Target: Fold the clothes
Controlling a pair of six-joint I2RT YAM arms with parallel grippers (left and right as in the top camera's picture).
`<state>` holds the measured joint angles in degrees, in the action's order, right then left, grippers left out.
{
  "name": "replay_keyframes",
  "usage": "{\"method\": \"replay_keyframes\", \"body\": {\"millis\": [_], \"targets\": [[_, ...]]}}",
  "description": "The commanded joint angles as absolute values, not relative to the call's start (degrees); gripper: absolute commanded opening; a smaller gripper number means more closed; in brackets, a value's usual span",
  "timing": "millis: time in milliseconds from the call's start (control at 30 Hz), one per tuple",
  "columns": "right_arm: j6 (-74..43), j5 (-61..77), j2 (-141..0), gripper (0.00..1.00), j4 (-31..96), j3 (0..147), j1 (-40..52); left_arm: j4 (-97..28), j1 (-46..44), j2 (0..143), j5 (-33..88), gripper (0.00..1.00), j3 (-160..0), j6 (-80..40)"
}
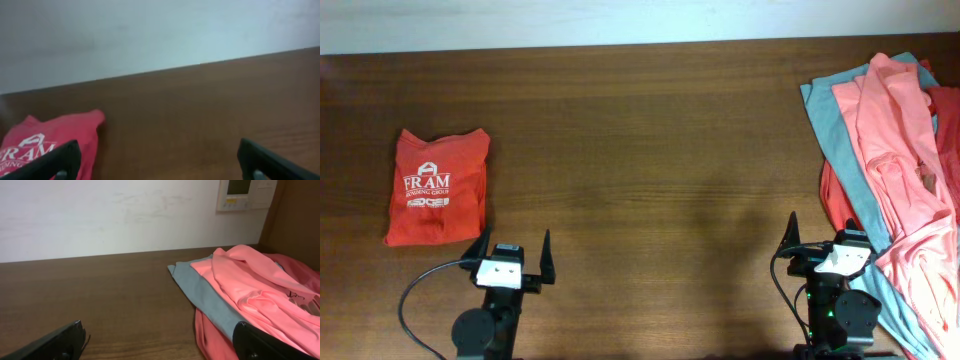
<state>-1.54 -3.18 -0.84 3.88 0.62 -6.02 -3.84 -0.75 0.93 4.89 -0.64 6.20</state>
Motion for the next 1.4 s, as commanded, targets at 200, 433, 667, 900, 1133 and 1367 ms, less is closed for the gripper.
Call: {"method": "replay_keyframes", "body": {"millis": [200, 433, 667, 900, 1133, 1367], "targets": [[-1.96, -3.25, -0.36, 0.98, 4.32, 0.32, -6.42, -4.14, -0.47, 0.58, 6.44, 1.00, -0.58, 5.85], [-1.96, -3.25, -0.36, 0.99, 4.32, 0.32, -6.42, -4.12, -0.47, 0.27, 6.66, 1.00, -0.58, 5.82], [-1.96, -3.25, -0.36, 0.99, 4.32, 0.32, -6.42, -4.08, -2.66, 0.30, 6.79, 1.00, -0.58, 5.87], [-1.96, -3.25, -0.36, 0.99, 4.32, 0.32, -6.42, -3.97, -3.95, 0.27, 6.59, 1.00, -0.56, 5.87], [-1.96, -3.25, -0.36, 0.99, 4.32, 0.32, -6.42, -3.95, -3.92, 0.27, 6.59, 1.00, -0.54, 5.89], [-1.96, -3.25, -0.36, 0.98, 4.32, 0.32, -6.42, -3.92, -3.92, 0.27, 6.59, 1.00, -0.54, 5.87]]}}
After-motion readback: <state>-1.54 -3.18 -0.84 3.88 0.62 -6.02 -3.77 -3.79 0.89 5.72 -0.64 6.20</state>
